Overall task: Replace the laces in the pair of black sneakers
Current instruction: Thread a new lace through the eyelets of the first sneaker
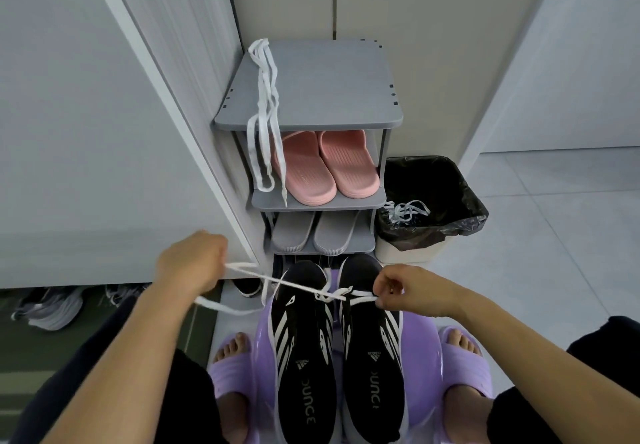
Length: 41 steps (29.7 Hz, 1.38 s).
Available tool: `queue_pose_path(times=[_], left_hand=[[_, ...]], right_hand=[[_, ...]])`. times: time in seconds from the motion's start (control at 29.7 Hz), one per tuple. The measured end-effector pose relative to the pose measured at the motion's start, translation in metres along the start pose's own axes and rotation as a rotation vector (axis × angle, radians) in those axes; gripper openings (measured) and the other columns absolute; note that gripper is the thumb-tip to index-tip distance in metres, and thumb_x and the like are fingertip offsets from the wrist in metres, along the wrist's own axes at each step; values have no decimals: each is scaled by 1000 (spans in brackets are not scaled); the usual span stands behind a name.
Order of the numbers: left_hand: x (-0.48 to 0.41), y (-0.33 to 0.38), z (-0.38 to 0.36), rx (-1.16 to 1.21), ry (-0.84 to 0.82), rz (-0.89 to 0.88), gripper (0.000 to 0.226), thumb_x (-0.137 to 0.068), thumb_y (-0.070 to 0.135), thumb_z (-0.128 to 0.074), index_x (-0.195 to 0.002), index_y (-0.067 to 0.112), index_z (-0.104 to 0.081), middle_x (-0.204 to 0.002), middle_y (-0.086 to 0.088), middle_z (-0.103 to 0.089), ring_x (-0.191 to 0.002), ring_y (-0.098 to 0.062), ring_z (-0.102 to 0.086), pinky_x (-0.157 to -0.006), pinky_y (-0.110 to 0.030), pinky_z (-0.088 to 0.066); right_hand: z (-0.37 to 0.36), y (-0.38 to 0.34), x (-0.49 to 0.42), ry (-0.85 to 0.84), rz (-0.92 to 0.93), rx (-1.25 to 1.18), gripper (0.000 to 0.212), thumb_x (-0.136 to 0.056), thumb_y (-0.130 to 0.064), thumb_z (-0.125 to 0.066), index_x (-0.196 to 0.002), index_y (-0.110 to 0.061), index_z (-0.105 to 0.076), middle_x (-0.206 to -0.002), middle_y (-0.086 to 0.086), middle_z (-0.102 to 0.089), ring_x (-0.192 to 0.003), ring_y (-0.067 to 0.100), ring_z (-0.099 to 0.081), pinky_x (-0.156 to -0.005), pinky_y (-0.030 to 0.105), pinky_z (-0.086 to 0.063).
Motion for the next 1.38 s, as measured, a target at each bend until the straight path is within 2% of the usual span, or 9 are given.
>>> queue_pose_path(times=[0.34,0.47,0.64,0.81,0.94,1.05,1.18,1.28,1.38], left_hand=[[31,124,-33,432,-64,-555,22,-91,28,-55,-110,21,-62,-112,4,-57,-104,-15,-55,-86,-26,-41],[29,135,-55,405,-142,-517,20,-89,29,-59,-106,18,-59,-110,2,-54,-101,-17,-55,-83,-28,-40],[24,129,-58,781,-276,-373,6,-83,17,-67,-82,15,-61,-81,2,-58,-73,-10,-51,-64,-14,-39],[22,122,-63,1026,-391,-238,24,-80,4,-68,-68,19,-53,-74,1,-58,-69,-9,-51,-66,-15,-39],[24,123,-66,1080,-479,-183,18,-85,7,-62,-74,18,-54,-68,4,-57,-52,-2,-42,-45,-7,-31],[26,126,-69,1082,-467,-198,11,-88,16,-62,-78,15,-58,-68,7,-58,-59,-2,-47,-56,-11,-36],[20,116,-74,1088,-442,-89,18,-87,15,-62,-70,18,-56,-61,6,-49,-54,-5,-40,-49,-16,-31],[21,116,-78,1062,-487,-45,19,-85,15,-58,-67,18,-55,-62,0,-43,-49,-8,-35,-42,-17,-26],[23,122,-76,996,-445,-140,17,-86,20,-62,-69,19,-58,-74,-2,-55,-68,-12,-49,-64,-21,-38]], right_hand=[[-4,-6,-3,56,92,239,10,-85,-20,-63,-90,-22,-54,-87,-9,-49,-71,1,-45,-62,8,-36],[-2,-9,-2,89,137,337,13,-86,-22,-60,-97,-16,-60,-91,-7,-50,-79,6,-46,-70,15,-35],[-3,-12,-1,130,196,404,14,-89,-20,-53,-97,-14,-63,-98,-1,-60,-82,7,-47,-79,21,-39],[0,-15,-1,133,100,136,7,-88,-15,-53,-87,-22,-55,-81,-9,-57,-70,3,-50,-64,12,-37],[-4,-16,-3,53,66,121,7,-88,-25,-59,-90,-23,-65,-75,-20,-52,-76,-1,-48,-72,11,-35],[-4,-13,-8,51,19,107,13,-90,-34,-57,-85,-23,-64,-77,-22,-50,-83,1,-45,-83,20,-33],[-7,-8,-11,28,-73,-13,24,-90,-37,-56,-68,-28,-56,-71,-13,-48,-67,2,-44,-64,18,-34],[-11,-5,-11,61,-58,-56,25,-89,-37,-58,-64,-31,-58,-87,-7,-50,-91,12,-50,-84,24,-39],[-10,-10,-10,132,-53,-204,26,-88,-33,-61,-63,-25,-60,-87,-3,-51,-85,12,-51,-77,20,-38]])
Point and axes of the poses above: each hand's wrist, its own x-axis away from the middle knuckle, its own z-axis out of the back of the hand, y = z × x, the point moved 4 cm from there along -x, towards the middle knuckle
